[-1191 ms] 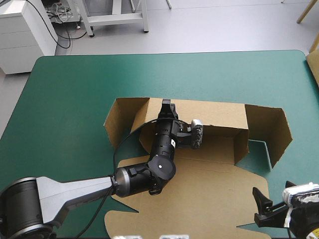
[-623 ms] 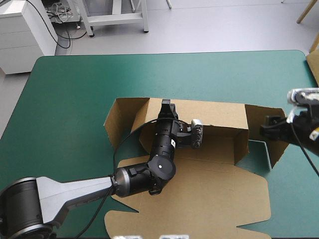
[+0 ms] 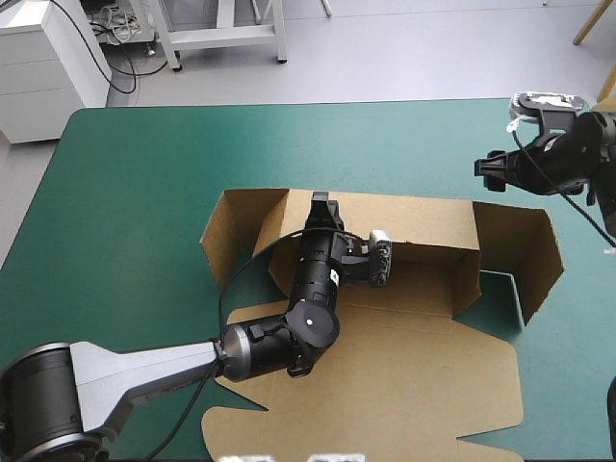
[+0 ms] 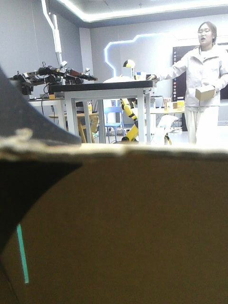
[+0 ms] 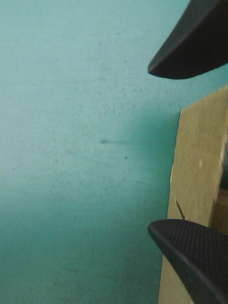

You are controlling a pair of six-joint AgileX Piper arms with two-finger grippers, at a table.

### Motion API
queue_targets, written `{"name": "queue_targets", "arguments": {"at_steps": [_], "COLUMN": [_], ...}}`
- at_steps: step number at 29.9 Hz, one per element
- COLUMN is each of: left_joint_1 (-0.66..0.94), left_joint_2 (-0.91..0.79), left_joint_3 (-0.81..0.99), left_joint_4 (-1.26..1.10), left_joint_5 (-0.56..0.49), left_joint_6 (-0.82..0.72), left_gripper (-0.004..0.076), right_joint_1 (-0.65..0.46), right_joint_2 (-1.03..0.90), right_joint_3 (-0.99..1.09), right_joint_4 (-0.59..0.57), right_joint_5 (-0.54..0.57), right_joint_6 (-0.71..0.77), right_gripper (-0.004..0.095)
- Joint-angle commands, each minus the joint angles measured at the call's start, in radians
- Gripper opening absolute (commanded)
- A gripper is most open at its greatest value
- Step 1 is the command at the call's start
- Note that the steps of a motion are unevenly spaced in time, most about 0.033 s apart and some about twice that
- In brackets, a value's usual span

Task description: Fold the box

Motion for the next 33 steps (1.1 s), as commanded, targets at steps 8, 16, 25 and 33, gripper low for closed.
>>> {"name": "queue_targets", "arguments": {"at_steps": [8,16,25,33], "left_joint_1": [-0.004,-0.004,-0.004,-0.004], "left_joint_2": [-0.043,-0.043,-0.043,-0.043], "left_joint_3": [-0.016,-0.016,-0.016,-0.016], "left_joint_4": [-0.066,-0.066,-0.066,-0.068], "left_joint_5": [0.056,0.054,0.054,0.036], "left_joint_6": [-0.018,-0.018,-0.018,-0.009], "left_gripper": [-0.0008,-0.0008,-0.0008,-0.0008], "right_joint_1": [-0.112,-0.112,-0.112,-0.112], "right_joint_2": [0.005,-0.004,-0.068,-0.208], "right_joint_3": [-0.024,0.085,0.196,0.423], "right_joint_4": [0.121,0.135,0.155,0.293], "right_joint_5": [0.03,0.03,0.024,-0.082], "right_joint_6": [-0.136,-0.153,-0.192,-0.299], "right_gripper": [0.0735,0.0735,0.0735,0.0735]}}
